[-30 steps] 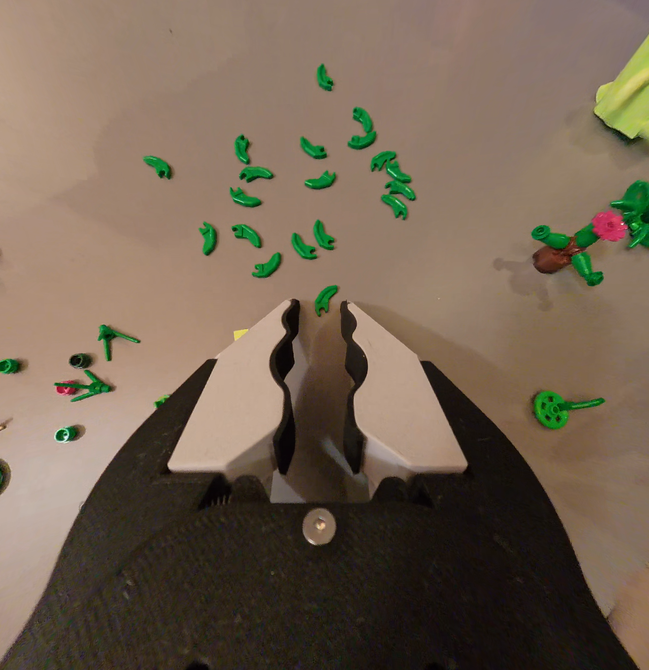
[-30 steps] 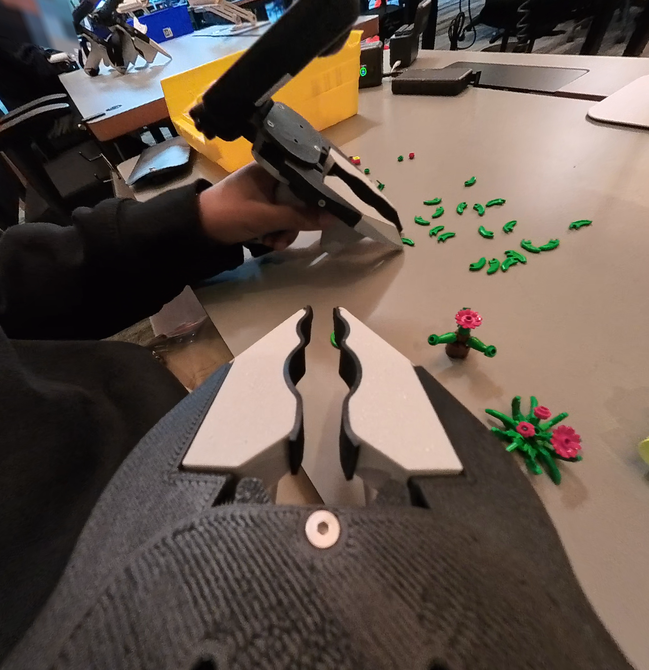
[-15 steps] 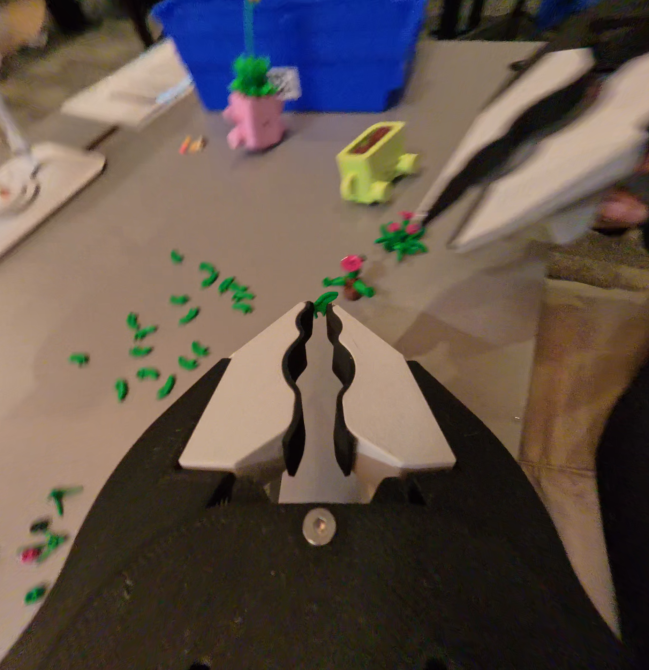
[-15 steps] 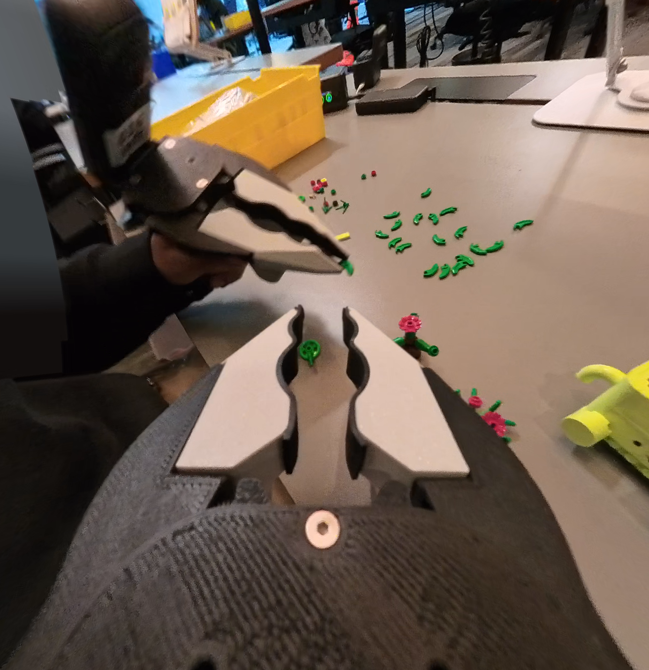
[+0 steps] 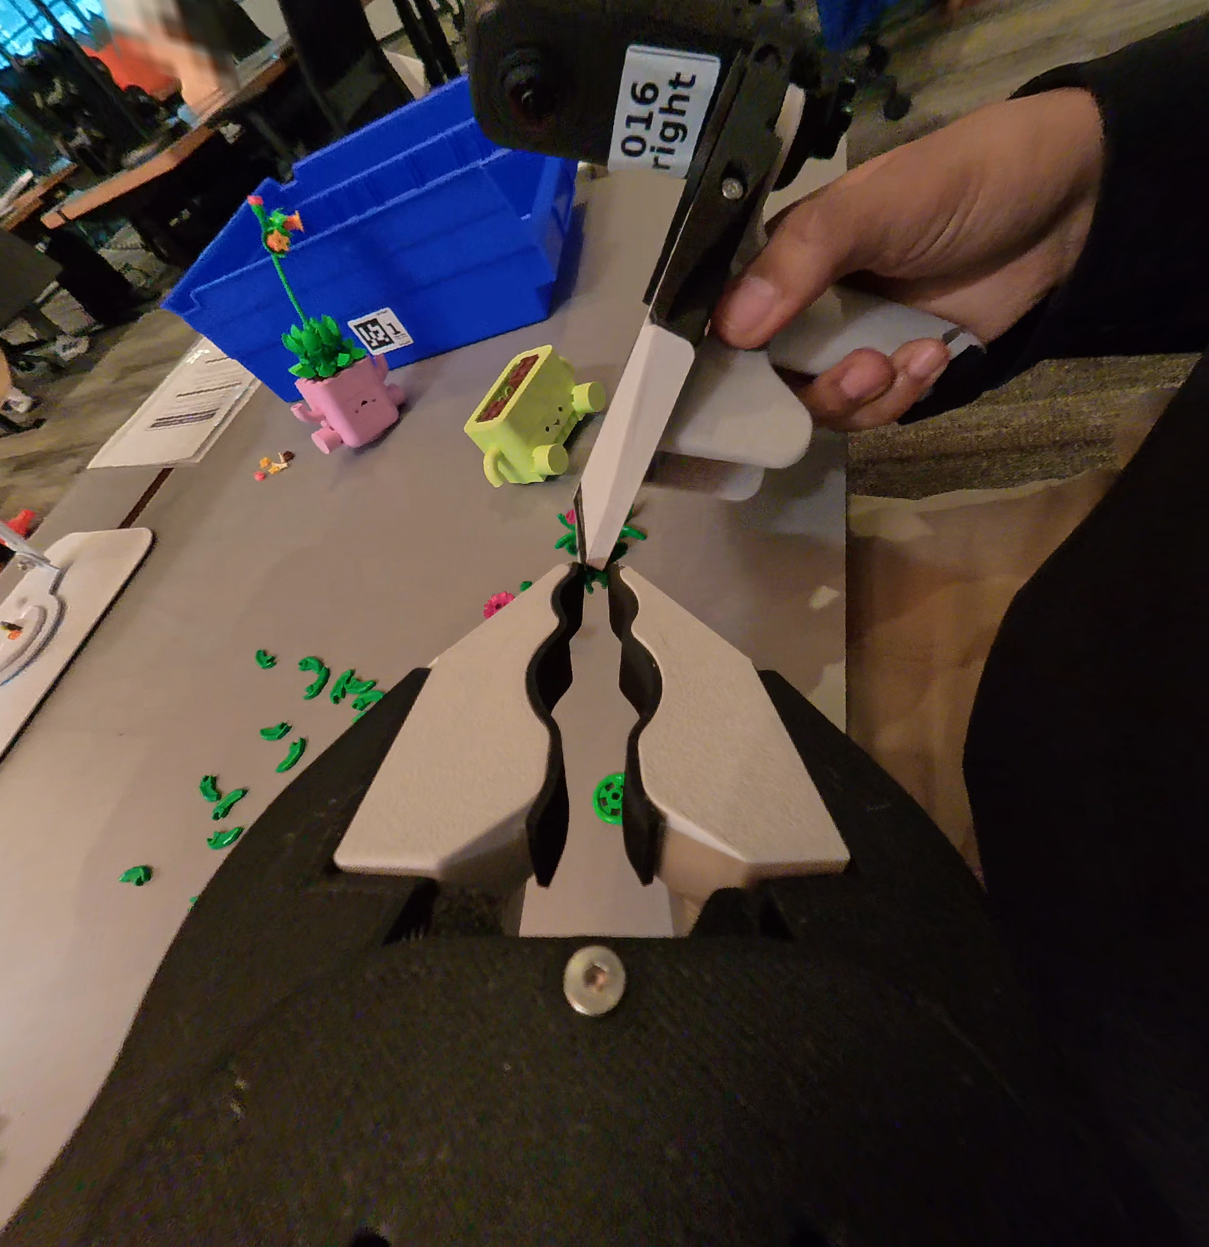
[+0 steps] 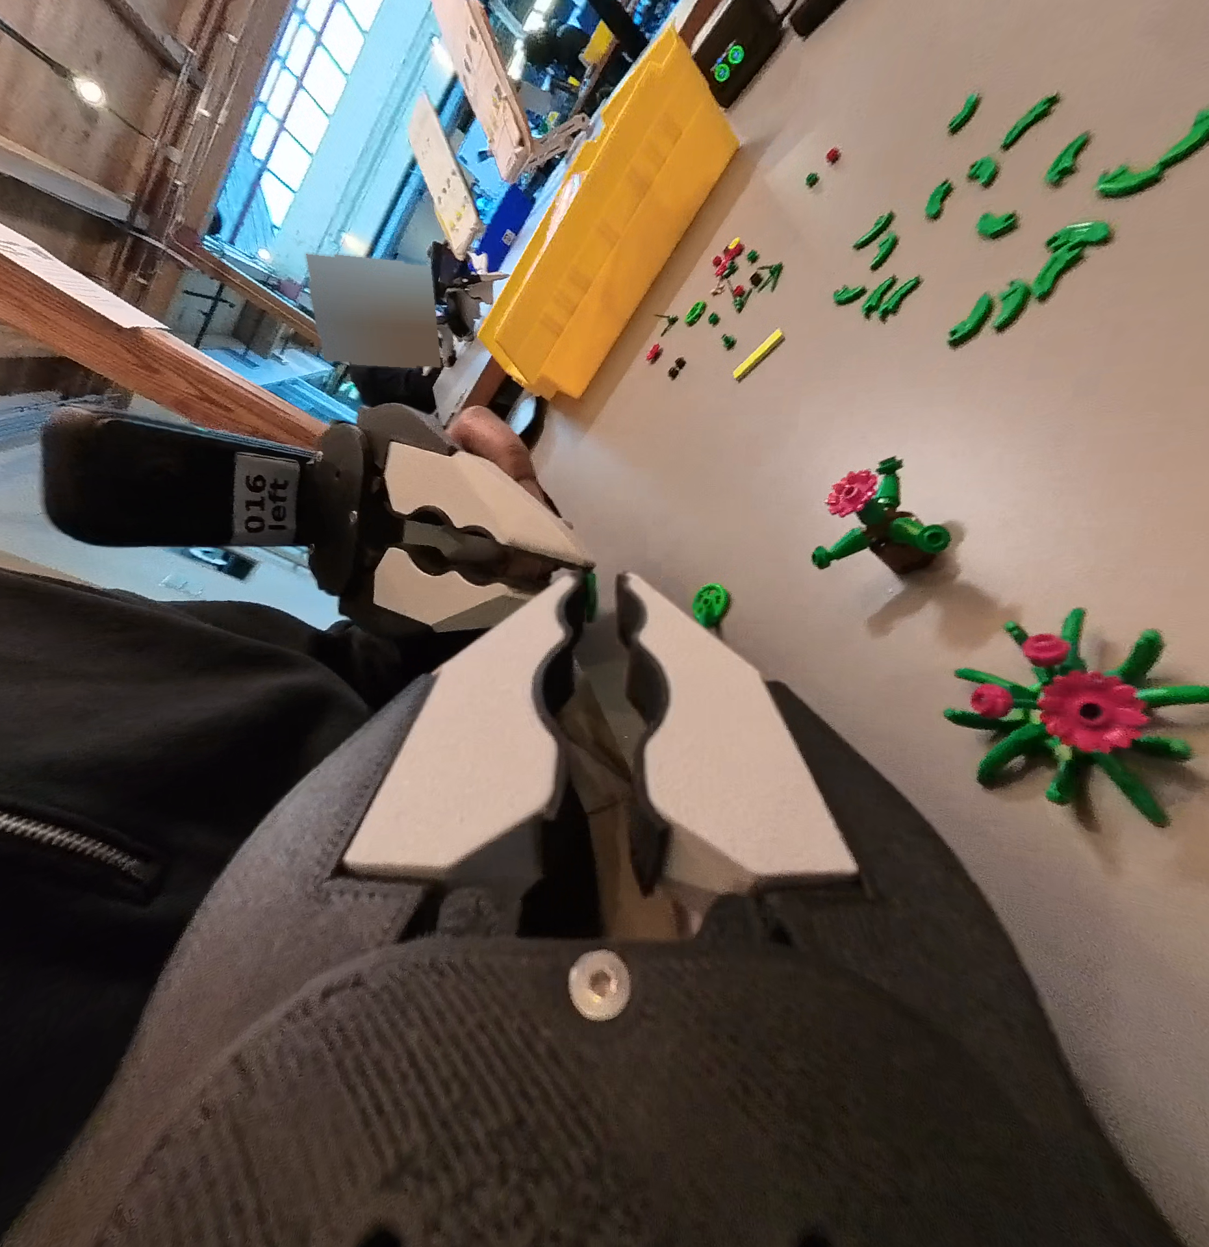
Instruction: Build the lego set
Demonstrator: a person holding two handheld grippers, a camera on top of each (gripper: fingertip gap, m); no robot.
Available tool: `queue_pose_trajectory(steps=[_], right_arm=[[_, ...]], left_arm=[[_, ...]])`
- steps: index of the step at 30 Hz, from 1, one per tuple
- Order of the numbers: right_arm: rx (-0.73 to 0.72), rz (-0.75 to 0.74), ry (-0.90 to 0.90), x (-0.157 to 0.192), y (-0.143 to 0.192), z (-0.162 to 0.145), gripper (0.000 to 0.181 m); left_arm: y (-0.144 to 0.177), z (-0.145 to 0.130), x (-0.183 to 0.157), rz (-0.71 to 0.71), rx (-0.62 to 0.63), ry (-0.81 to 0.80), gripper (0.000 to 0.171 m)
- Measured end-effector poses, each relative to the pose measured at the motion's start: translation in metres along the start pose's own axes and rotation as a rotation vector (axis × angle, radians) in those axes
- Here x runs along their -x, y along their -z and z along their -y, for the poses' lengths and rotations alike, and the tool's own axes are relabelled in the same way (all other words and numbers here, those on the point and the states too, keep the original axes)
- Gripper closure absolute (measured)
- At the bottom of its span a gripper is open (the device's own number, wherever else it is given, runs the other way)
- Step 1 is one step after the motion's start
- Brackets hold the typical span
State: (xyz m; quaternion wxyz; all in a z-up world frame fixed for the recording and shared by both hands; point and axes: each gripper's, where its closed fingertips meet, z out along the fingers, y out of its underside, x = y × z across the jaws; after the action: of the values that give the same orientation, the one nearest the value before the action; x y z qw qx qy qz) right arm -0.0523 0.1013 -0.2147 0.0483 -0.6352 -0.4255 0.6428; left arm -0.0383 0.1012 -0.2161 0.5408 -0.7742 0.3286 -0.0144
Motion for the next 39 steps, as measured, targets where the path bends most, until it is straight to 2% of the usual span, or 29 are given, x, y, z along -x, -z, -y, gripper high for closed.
queue_pose_trajectory(steps=[1, 6, 8, 12, 15, 19, 25, 34, 39], right_arm=[[-0.001, 0.015, -0.017, 0.002, 0.000, 0.000, 0.180], [0.017, 0.040, -0.039, 0.003, 0.001, -0.002, 0.181], [0.018, 0.031, -0.028, 0.003, 0.001, -0.003, 0.181], [0.058, -0.067, 0.047, -0.007, 0.001, -0.013, 0.181], [0.112, -0.141, 0.109, -0.016, -0.003, -0.027, 0.181], [0.176, -0.188, 0.168, -0.021, -0.013, -0.043, 0.181], [0.245, -0.237, 0.271, -0.023, -0.029, -0.057, 0.181], [0.261, -0.338, 0.404, -0.032, -0.034, -0.054, 0.180], [0.270, -0.319, 0.403, -0.029, -0.037, -0.055, 0.180]], left_arm=[[0.000, -0.001, 0.000, 0.001, 0.004, -0.004, 0.166], [0.001, 0.000, -0.002, -0.025, -0.011, 0.033, 0.164], [0.003, -0.005, 0.001, -0.024, 0.005, 0.057, 0.152], [0.005, -0.041, 0.002, -0.068, 0.134, 0.185, 0.129], [0.008, -0.067, -0.002, -0.093, 0.218, 0.249, 0.126], [0.010, -0.081, -0.013, -0.145, 0.287, 0.280, 0.124], [0.014, -0.089, -0.028, -0.190, 0.339, 0.288, 0.127], [0.026, -0.075, -0.035, -0.241, 0.254, 0.352, 0.140], [0.024, -0.082, -0.019, -0.163, 0.252, 0.380, 0.126]])
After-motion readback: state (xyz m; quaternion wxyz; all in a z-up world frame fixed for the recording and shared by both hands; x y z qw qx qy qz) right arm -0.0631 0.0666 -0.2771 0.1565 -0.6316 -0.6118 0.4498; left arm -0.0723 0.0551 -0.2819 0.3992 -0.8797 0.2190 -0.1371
